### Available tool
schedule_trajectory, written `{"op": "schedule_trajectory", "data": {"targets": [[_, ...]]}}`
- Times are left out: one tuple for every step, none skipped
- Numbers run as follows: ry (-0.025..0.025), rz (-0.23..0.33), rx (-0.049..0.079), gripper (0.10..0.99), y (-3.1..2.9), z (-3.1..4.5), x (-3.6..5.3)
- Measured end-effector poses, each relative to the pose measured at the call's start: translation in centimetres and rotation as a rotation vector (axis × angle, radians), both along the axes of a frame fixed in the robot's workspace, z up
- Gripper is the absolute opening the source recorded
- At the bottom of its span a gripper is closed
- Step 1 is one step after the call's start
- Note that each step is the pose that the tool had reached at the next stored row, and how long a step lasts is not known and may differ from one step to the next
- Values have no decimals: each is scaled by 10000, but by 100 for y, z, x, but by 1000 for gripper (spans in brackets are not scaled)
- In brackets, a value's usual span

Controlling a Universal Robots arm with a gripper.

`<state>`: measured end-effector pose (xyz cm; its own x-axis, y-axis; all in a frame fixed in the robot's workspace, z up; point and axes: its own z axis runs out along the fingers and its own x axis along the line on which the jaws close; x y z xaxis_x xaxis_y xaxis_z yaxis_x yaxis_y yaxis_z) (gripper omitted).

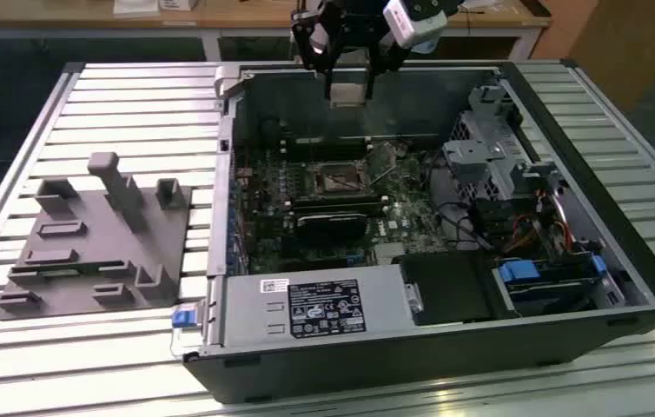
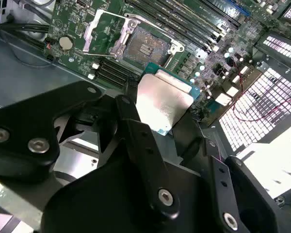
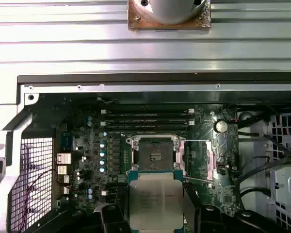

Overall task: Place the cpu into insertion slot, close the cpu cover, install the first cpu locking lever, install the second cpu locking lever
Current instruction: 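Place the cpu into insertion slot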

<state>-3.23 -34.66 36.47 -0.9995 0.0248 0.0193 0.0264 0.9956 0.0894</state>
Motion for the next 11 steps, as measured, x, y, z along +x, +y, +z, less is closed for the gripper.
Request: {"op": "schedule_trajectory", "data": {"targets": [[0, 0, 0, 537, 0, 0, 0], [0, 0, -1, 537, 0, 0, 0], [0, 0, 0, 537, 0, 0, 0], [0, 0, -1, 537, 0, 0, 0], [1, 0, -2, 537, 0, -1, 0], [1, 0, -2, 537, 0, -3, 0], [0, 0, -1, 537, 0, -6, 0], [0, 0, 0, 537, 0, -10, 0], [0, 0, 0, 537, 0, -13, 0], [0, 0, -1, 537, 0, -17, 0], [0, 0, 0, 537, 0, -22, 0]]}}
